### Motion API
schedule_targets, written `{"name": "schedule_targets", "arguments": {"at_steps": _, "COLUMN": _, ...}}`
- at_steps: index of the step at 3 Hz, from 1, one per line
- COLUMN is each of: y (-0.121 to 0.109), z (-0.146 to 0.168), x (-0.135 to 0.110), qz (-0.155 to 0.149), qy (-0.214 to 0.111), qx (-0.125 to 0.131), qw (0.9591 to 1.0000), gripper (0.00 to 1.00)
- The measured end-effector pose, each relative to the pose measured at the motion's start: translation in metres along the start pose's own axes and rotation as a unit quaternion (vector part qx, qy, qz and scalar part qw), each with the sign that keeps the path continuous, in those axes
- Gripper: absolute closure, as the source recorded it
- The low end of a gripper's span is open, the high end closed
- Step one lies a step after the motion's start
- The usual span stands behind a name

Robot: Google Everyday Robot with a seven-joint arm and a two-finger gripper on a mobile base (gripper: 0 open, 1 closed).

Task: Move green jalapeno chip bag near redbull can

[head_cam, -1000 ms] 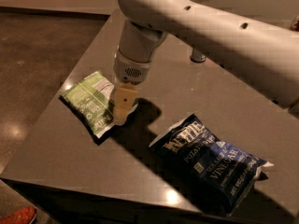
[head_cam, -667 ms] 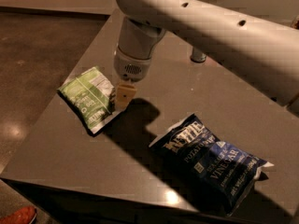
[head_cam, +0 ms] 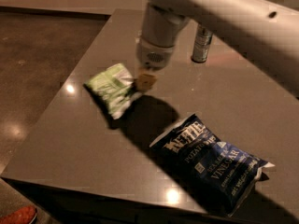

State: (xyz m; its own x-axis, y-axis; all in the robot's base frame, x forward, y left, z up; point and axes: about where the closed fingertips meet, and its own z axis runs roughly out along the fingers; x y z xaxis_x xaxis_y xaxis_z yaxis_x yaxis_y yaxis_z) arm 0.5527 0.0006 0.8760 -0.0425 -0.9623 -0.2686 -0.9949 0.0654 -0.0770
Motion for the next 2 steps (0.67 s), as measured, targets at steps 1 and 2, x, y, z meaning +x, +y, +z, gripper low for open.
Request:
{"name": "schedule_targets", "arguments": {"at_steps": 1, "y": -0.015, "z": -0.013, "x": 0.039, "qz": 0.018, "qy": 0.019, "qx": 0.016, "qw": 0.9995, "gripper": 1.0}}
{"name": "schedule_targets", "arguments": {"at_steps": 2, "y": -0.028, "z": -0.017, "x": 0.073, "qz": 0.035, "qy": 0.033, "qx": 0.024, "qw": 0.9986, "gripper": 1.0}}
